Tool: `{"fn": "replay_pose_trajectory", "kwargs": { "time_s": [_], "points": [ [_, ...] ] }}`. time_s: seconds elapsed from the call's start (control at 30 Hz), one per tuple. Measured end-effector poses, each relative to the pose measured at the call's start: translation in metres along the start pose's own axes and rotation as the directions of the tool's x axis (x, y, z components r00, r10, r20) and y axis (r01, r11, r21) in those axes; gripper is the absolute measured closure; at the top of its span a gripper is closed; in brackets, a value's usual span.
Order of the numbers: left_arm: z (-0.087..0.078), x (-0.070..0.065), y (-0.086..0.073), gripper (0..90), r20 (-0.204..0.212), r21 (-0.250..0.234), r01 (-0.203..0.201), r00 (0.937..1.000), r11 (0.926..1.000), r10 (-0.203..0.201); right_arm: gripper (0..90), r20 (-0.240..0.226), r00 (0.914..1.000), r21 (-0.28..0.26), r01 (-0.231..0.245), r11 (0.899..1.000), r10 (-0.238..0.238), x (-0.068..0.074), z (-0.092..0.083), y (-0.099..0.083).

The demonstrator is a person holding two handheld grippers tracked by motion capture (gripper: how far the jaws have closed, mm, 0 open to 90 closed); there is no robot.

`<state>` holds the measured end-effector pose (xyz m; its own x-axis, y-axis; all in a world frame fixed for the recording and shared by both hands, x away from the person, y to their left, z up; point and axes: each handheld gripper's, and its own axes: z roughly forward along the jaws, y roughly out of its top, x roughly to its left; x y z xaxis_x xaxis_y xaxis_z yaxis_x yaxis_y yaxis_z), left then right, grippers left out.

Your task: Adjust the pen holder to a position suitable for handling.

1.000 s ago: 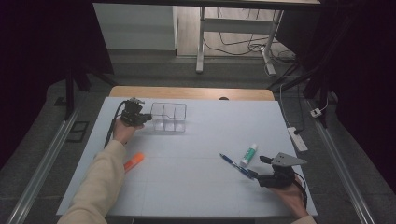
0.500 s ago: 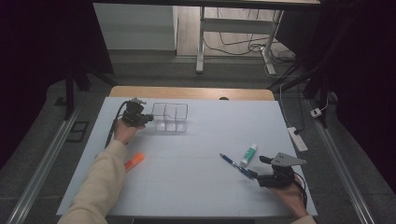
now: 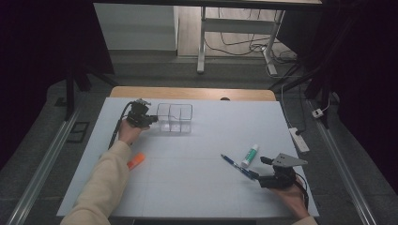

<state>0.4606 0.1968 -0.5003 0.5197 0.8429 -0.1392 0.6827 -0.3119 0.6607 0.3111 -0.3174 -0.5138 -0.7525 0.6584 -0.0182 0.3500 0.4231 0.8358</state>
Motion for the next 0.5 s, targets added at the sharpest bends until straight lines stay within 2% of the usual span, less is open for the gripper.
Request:
{"fn": "replay_pose_trajectory", "kwargs": {
  "time_s": [0.5],
  "points": [
    [0.008,-0.017,0.01,89.4,0.027,0.013,-0.035,0.999,0.9993,0.035,22.6,0.001,1.0,0.002,0.001,1.0,-0.001,0.0,0.0,0.0]
  ]
}}
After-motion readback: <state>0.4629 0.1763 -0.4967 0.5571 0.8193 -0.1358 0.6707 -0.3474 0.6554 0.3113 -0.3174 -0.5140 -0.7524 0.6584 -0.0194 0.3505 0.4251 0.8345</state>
